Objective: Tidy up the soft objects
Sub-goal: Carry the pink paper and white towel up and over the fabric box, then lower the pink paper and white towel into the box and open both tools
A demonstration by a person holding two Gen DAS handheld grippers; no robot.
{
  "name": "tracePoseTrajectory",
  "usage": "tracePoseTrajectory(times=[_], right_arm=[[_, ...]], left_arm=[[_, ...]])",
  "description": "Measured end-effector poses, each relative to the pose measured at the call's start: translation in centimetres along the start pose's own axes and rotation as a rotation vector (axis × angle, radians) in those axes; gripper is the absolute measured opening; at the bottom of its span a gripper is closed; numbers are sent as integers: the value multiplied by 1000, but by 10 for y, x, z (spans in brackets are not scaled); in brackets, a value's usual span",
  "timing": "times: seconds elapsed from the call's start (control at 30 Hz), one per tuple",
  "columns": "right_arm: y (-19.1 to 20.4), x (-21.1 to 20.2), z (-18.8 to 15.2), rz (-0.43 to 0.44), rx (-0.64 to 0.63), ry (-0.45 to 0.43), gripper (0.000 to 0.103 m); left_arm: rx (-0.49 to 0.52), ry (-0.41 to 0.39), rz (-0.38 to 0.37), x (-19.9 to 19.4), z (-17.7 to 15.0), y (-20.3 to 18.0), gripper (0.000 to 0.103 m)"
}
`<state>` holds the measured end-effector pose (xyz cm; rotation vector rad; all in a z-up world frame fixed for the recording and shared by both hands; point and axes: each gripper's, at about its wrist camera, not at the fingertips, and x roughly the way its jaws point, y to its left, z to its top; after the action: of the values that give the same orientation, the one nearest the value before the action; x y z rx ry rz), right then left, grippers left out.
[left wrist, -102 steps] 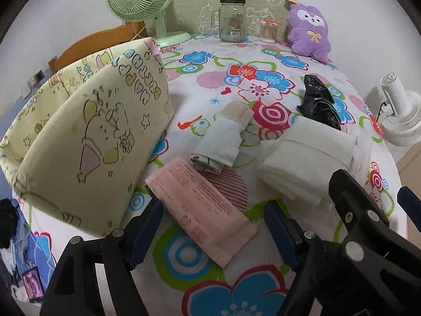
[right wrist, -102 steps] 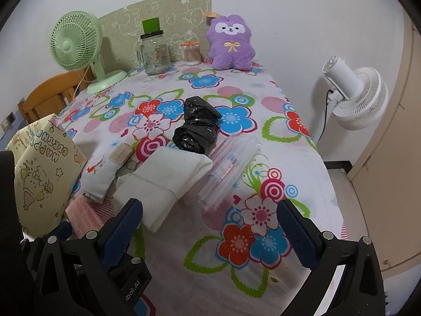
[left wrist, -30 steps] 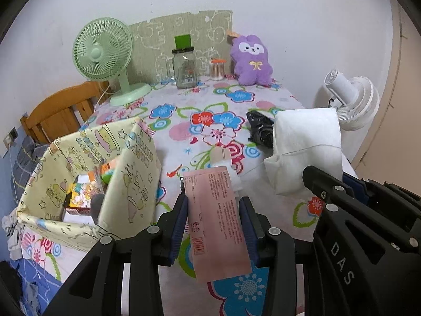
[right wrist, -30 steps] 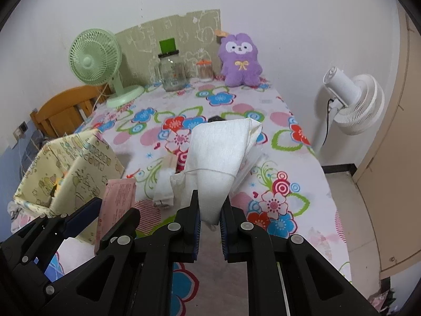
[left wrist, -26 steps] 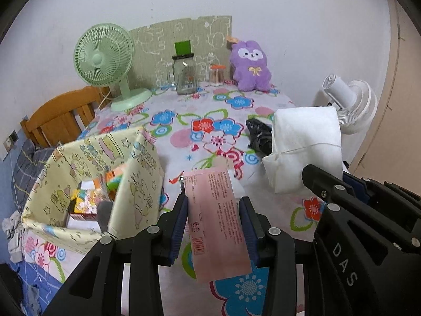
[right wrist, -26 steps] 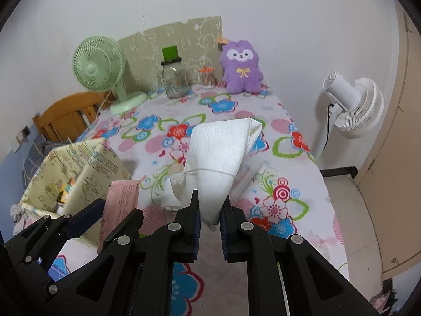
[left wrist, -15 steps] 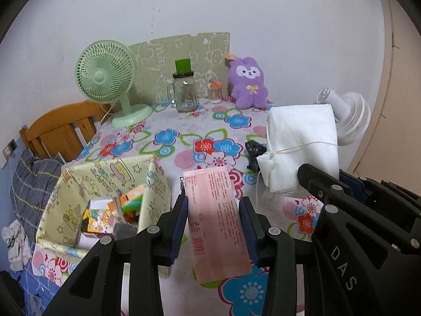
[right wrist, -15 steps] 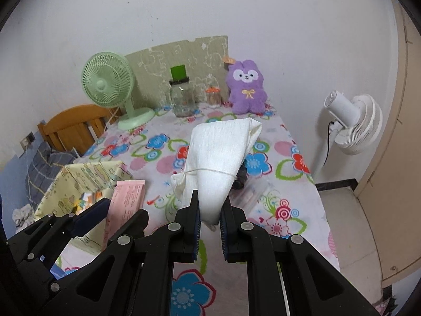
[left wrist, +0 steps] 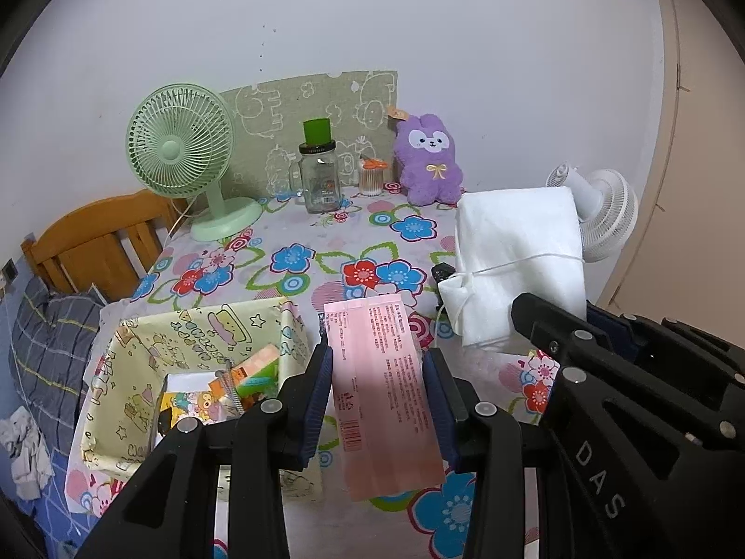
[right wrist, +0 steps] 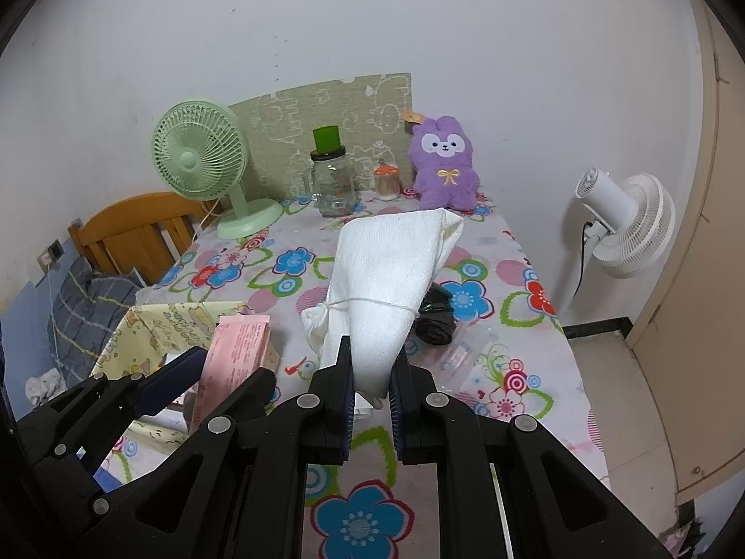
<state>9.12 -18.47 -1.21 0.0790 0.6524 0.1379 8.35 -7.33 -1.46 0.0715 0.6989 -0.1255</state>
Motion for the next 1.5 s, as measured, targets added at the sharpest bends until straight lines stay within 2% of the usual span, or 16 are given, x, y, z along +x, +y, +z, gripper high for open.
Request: tracePoseTrajectory(times=[0.73, 1.5], right_arm=[[77, 18, 7, 64, -71, 24, 16], [154, 70, -4, 181, -157, 120, 16]], left_arm=[[-18, 2, 32, -2, -3, 73, 41], [-38, 78, 98, 29, -22, 148, 41]])
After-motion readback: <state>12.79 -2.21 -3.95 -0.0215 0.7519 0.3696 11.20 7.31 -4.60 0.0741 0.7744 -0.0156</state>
